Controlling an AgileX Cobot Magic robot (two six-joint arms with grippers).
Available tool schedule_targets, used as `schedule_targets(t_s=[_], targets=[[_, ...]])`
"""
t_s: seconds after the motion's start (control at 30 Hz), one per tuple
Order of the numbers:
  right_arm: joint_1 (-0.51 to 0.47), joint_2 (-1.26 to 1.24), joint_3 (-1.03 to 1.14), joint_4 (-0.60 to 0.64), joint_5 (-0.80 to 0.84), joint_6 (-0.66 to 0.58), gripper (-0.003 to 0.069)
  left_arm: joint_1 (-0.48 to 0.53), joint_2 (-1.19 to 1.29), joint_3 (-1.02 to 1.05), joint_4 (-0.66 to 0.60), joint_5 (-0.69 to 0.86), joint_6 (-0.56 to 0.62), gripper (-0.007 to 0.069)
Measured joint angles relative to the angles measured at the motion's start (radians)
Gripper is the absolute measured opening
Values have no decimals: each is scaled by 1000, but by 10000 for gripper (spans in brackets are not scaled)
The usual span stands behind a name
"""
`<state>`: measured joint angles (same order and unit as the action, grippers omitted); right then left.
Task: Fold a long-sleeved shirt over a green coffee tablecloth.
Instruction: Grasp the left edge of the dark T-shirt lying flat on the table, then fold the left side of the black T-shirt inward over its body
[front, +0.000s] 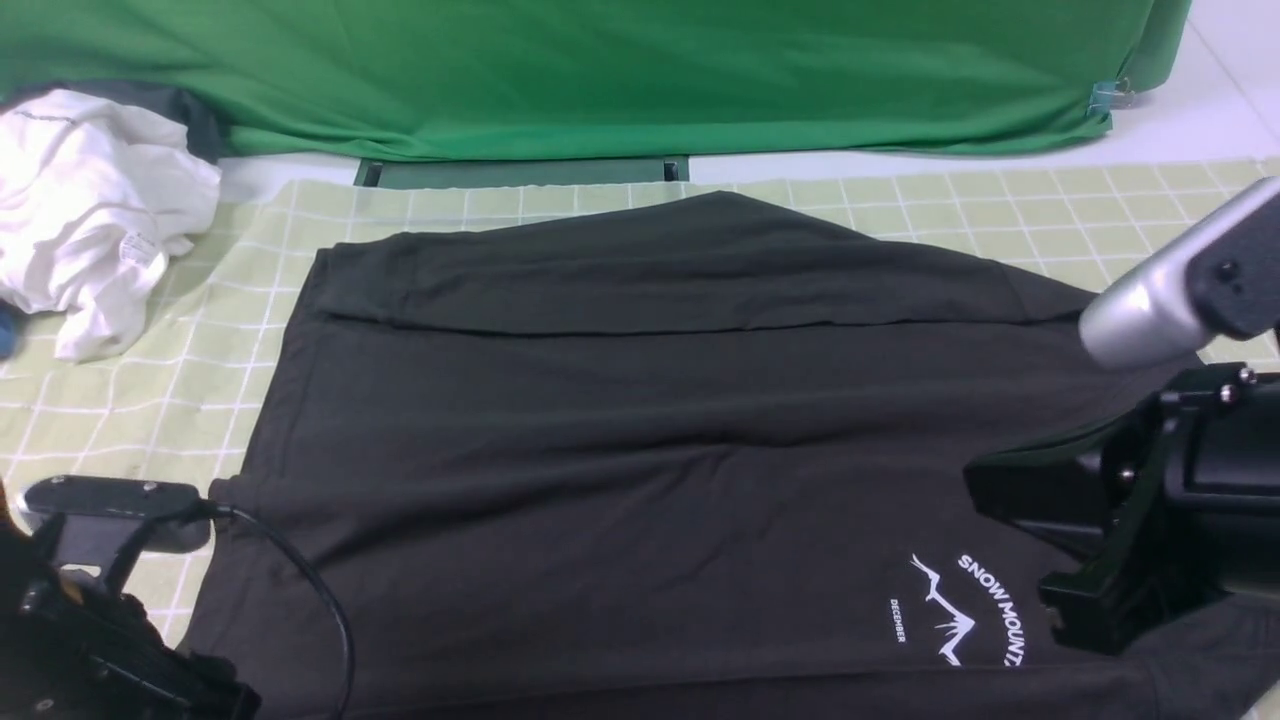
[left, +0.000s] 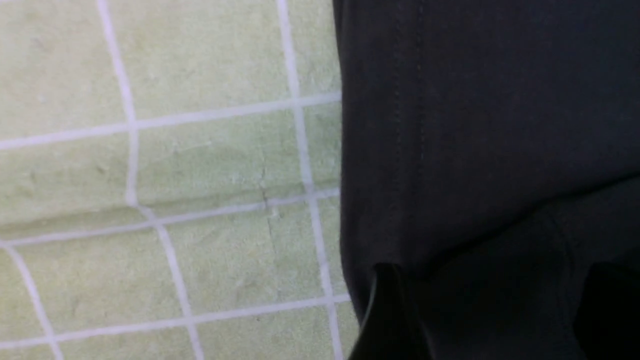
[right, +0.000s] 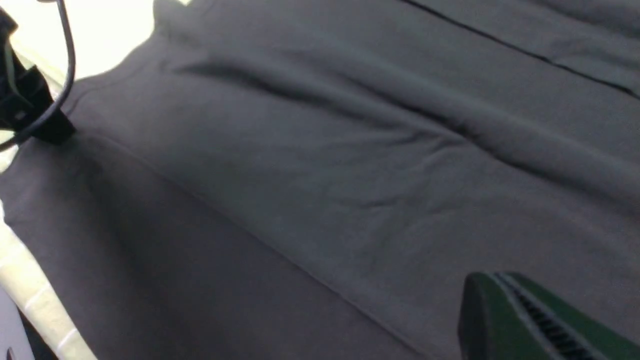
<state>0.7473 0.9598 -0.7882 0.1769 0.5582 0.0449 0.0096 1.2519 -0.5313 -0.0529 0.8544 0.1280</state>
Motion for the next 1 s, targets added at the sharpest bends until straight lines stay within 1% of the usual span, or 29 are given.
schedule_targets(t_s=[0.17, 0.33, 0.43, 0.5, 0.57, 0.63, 0.67, 0.7, 0.8, 1.0], targets=[[0, 4, 0, 1, -1, -1, 1, 0, 63, 0, -8, 23, 5, 414], [0, 4, 0, 3, -1, -1, 1, 0, 128, 0, -11, 10, 5, 410], [0, 4, -1, 3, -1, -1, 1, 0, 150, -2, -17, 3, 5, 395], [0, 4, -1, 3, -1, -3, 1, 0, 150, -3, -19, 4, 5, 352], [0, 4, -1, 3, -8, -8, 1, 0, 150, -3, -21, 8, 7, 279], [0, 4, -1, 3, -17, -14, 1, 0, 150, -5, -25, 26, 10, 150], [0, 4, -1, 3, -16, -15, 1, 0, 150, -6, -25, 29, 10, 137], [0, 4, -1, 4, -22, -20, 1, 0, 150, -17, -25, 59, 13, 58], [0, 4, -1, 4, -27, -24, 3, 0, 142, -50, -25, 111, 14, 23], [0, 4, -1, 4, -37, -26, 10, 0, 67, -149, -22, 236, 15, 17]])
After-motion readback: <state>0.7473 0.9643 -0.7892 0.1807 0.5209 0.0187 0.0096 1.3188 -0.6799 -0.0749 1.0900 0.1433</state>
